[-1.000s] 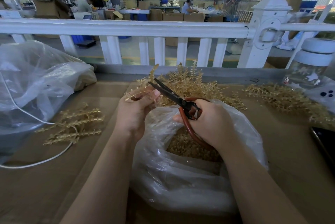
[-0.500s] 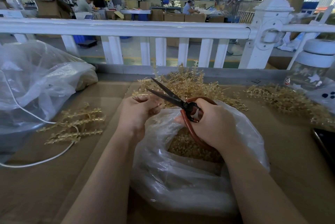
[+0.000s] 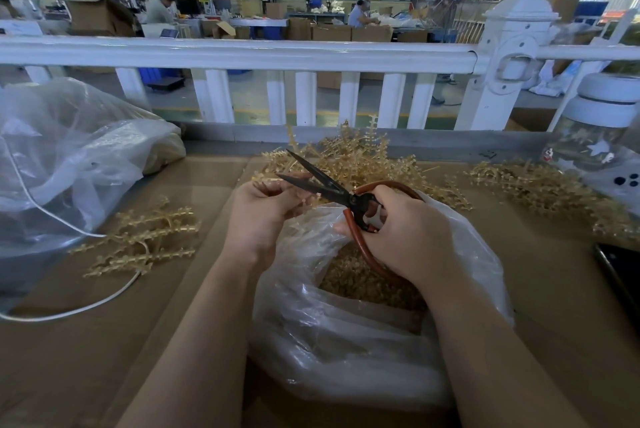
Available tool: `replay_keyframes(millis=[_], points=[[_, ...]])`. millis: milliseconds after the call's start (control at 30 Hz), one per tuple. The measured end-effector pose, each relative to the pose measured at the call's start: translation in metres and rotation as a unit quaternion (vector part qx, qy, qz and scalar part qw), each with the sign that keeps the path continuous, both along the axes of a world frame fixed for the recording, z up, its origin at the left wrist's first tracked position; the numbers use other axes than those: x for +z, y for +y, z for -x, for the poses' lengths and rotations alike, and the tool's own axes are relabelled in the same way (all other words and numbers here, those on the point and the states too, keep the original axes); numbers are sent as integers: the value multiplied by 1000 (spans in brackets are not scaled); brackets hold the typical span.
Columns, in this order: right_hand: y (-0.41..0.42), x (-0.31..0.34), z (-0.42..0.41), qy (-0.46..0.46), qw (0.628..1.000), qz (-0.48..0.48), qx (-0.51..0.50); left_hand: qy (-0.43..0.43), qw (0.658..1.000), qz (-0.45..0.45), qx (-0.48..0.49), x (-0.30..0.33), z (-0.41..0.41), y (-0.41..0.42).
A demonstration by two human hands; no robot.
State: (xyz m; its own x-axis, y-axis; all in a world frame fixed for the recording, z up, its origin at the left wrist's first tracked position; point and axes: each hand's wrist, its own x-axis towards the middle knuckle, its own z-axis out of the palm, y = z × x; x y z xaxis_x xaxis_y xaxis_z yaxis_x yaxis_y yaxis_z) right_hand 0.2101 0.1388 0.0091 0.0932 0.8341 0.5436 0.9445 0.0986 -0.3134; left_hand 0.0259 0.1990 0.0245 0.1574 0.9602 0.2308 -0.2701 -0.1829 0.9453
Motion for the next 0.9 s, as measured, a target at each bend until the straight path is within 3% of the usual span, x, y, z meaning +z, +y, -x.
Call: replay_keyframes(millis=[233, 433, 900], points=[[2, -4, -4, 21, 1000, -3, 2, 14, 999, 11, -40, 1, 3, -4], [3, -5, -4, 18, 1000, -5, 9, -27, 996, 60, -60, 4, 1, -8], [1, -2, -3, 12, 1000, 11, 11, 27, 999, -16, -6, 3, 1, -3]])
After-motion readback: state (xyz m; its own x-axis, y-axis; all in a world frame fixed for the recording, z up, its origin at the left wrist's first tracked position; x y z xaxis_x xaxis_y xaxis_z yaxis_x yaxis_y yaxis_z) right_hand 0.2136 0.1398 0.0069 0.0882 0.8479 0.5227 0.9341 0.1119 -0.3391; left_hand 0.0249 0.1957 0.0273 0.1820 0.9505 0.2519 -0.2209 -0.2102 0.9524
